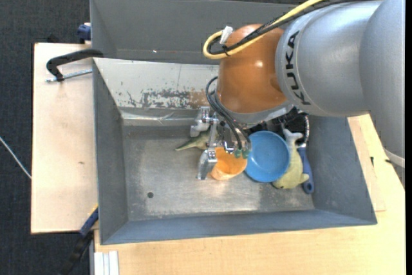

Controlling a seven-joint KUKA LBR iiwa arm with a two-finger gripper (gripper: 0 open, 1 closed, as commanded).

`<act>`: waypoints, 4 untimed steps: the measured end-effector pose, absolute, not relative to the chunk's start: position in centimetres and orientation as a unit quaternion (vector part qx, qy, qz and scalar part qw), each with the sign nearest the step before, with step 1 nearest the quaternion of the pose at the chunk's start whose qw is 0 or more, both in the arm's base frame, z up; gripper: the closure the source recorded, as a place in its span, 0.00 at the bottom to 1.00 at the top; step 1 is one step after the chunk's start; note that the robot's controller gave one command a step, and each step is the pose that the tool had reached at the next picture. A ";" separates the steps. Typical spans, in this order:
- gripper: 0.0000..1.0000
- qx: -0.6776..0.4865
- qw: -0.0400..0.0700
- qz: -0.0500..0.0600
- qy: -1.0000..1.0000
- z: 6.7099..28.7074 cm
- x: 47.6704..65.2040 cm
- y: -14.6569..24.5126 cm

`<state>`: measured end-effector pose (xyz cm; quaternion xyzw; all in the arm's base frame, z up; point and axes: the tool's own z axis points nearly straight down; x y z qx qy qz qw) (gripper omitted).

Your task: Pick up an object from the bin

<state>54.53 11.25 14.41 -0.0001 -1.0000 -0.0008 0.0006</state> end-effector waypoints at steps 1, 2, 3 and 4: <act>0.00 0.093 -0.009 -0.003 -0.996 10.2 55.5 7.1; 1.00 0.090 -0.003 -0.001 -0.996 9.6 55.1 6.5; 1.00 0.132 -0.007 0.003 -0.991 20.6 54.6 -3.8; 0.00 0.135 -0.003 0.000 -0.991 20.0 54.4 -3.2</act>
Offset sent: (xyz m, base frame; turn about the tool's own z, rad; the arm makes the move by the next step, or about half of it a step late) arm 0.0065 -0.0665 -0.0671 -0.2159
